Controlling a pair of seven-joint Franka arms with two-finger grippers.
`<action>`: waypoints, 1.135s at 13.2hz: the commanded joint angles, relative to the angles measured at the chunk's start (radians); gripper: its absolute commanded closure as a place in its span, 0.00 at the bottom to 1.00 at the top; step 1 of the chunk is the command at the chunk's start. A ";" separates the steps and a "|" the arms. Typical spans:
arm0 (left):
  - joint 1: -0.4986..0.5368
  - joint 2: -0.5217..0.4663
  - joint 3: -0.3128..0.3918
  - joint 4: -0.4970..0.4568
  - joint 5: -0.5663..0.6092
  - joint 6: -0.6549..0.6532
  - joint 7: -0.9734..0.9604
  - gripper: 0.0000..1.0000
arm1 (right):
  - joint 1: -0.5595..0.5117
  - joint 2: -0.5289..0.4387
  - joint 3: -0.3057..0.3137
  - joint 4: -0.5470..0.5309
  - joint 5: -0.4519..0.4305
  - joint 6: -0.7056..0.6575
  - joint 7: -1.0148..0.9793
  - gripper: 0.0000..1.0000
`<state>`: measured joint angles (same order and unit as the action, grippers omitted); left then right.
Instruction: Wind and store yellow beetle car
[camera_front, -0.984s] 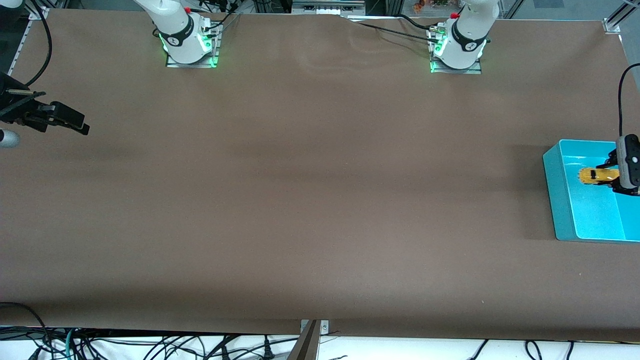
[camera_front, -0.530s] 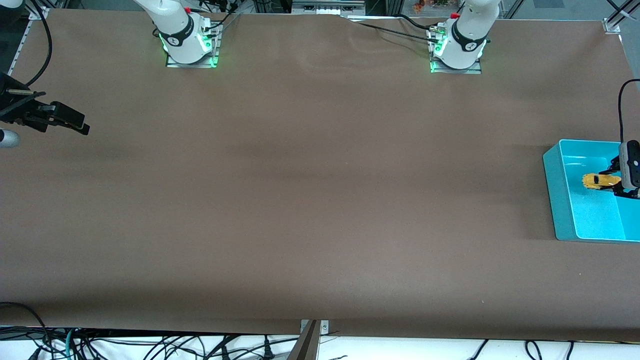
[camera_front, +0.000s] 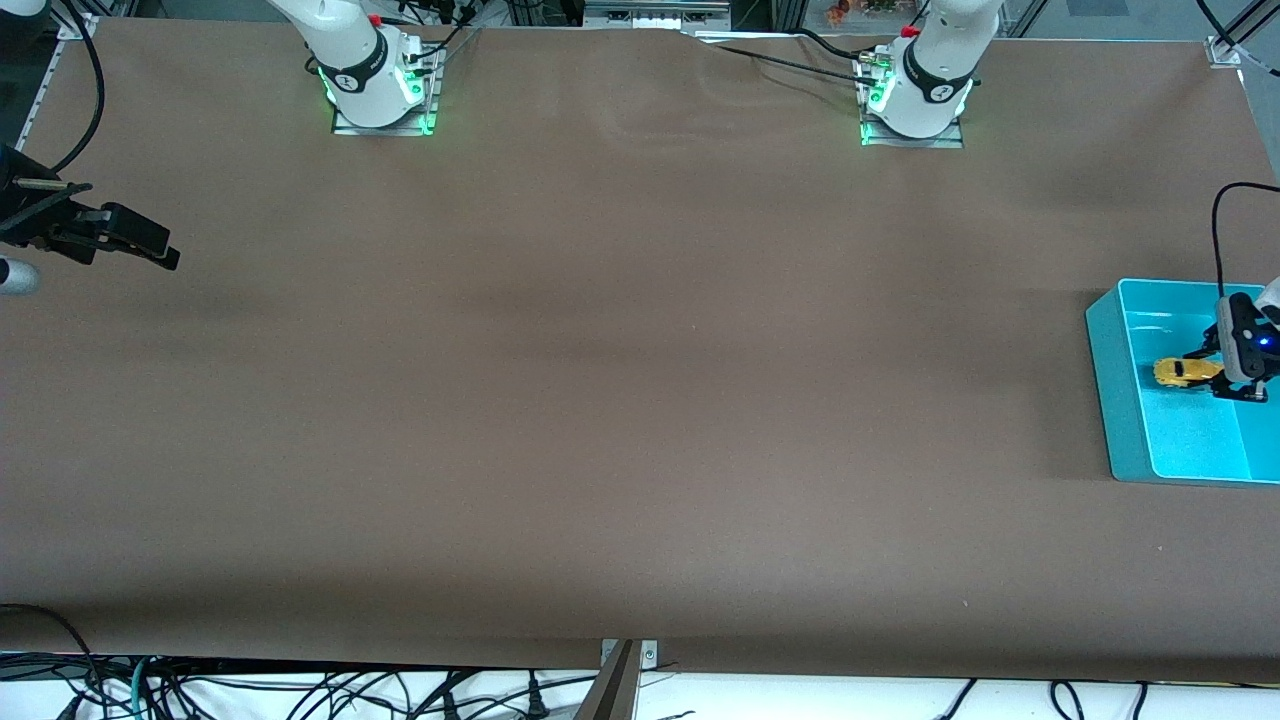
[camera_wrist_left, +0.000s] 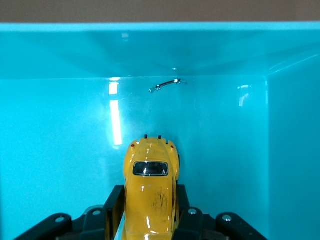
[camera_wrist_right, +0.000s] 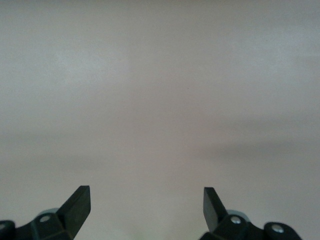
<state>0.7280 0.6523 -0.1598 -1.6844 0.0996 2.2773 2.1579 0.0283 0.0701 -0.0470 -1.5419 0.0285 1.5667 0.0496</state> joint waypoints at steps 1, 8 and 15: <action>0.010 0.032 -0.012 -0.003 -0.017 0.034 0.013 0.53 | -0.011 -0.001 0.012 0.009 0.004 -0.014 0.006 0.00; -0.004 -0.028 -0.015 0.014 -0.028 -0.071 -0.030 0.00 | -0.010 0.002 0.015 0.009 0.001 -0.016 -0.002 0.00; -0.227 -0.287 -0.026 0.090 -0.029 -0.545 -0.588 0.00 | -0.010 0.004 0.013 0.009 0.002 -0.016 -0.002 0.00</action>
<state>0.5889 0.4142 -0.1984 -1.6289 0.0909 1.8358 1.7090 0.0282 0.0714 -0.0416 -1.5420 0.0285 1.5648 0.0493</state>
